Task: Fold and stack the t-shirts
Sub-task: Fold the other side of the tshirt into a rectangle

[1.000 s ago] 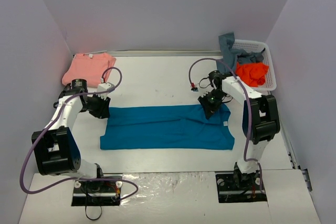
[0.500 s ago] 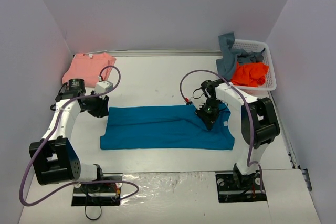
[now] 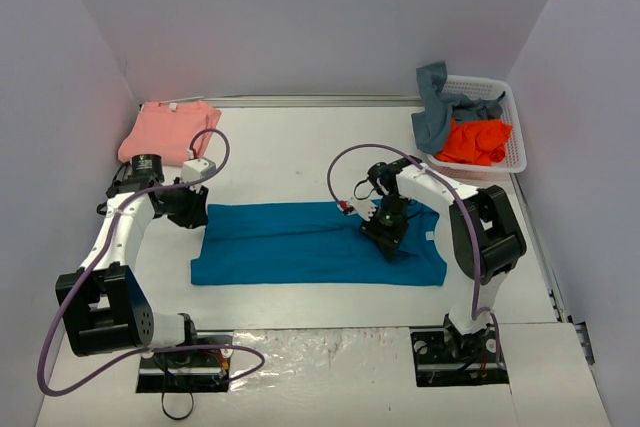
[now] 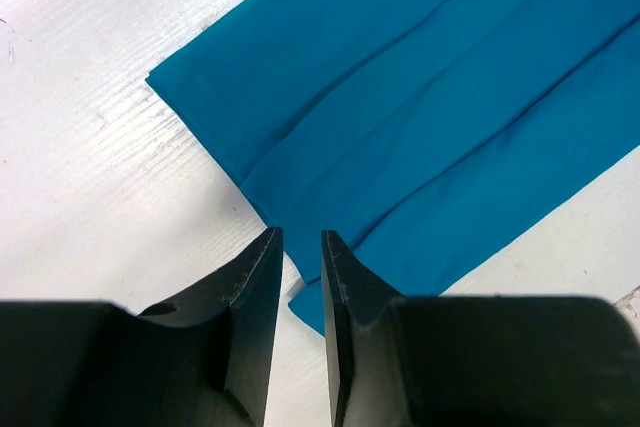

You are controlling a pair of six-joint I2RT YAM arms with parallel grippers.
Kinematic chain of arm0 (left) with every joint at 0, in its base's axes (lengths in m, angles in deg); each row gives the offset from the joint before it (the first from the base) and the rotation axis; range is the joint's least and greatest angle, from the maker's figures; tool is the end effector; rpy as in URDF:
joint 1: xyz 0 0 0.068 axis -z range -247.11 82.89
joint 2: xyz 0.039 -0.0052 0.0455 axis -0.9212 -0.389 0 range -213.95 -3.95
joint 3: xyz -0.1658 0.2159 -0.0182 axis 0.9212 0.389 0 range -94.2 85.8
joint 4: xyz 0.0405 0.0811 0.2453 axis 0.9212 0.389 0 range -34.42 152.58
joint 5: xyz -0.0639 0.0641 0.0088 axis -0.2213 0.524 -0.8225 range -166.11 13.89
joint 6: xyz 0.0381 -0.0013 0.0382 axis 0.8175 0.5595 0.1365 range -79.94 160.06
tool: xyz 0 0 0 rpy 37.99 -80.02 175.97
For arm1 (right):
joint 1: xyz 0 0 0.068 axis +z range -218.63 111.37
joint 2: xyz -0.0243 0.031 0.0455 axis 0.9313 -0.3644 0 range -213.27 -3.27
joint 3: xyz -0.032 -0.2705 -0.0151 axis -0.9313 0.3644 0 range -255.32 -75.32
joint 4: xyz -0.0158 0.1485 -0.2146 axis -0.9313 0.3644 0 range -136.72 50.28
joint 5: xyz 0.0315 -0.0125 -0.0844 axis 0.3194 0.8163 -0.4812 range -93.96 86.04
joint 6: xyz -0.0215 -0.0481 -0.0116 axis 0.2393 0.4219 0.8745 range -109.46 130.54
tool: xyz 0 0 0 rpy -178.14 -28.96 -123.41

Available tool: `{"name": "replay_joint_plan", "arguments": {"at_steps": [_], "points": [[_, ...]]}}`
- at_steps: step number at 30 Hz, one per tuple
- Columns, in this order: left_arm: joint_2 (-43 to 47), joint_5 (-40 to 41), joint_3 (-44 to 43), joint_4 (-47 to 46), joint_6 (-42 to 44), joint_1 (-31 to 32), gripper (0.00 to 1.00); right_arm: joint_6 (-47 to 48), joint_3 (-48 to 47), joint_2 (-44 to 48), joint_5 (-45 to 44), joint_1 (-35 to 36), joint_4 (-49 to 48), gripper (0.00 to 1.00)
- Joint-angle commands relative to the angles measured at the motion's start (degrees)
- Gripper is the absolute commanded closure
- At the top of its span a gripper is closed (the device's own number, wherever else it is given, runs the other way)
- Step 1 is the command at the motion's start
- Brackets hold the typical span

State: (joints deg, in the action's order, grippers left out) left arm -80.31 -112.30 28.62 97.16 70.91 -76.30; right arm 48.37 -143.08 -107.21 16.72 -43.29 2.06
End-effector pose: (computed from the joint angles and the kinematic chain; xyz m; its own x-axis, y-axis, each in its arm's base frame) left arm 0.2590 0.0207 0.2566 -0.6596 0.3126 -0.6835 0.5754 0.7951 -0.1917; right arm 0.2893 0.1510 0.1666 -0.4483 -0.8472 -0.2852 -0.8906 0.3958 0.2241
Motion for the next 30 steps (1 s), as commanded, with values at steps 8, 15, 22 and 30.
{"name": "replay_joint_plan", "arguments": {"at_steps": [8, 15, 22, 30], "points": [[2.3, -0.6, 0.8, -0.7, -0.4, -0.5, 0.78, 0.9, 0.9, 1.5, 2.0, 0.8, 4.9, 0.61], [3.2, -0.9, 3.0, -1.3, -0.4, -0.5, 0.78, 1.2, 0.0, -1.0, 3.4, 2.1, 5.0, 0.60], [4.7, 0.8, 4.5, -1.6, 0.1, -0.5, 0.79, 0.6, -0.3, -4.1, 3.3, 5.5, 4.7, 0.59], [5.6, 1.3, 4.6, -1.7, -0.1, -0.5, 0.79, -0.9, -0.8, -5.2, -1.9, 7.9, 4.8, 0.57]]}}
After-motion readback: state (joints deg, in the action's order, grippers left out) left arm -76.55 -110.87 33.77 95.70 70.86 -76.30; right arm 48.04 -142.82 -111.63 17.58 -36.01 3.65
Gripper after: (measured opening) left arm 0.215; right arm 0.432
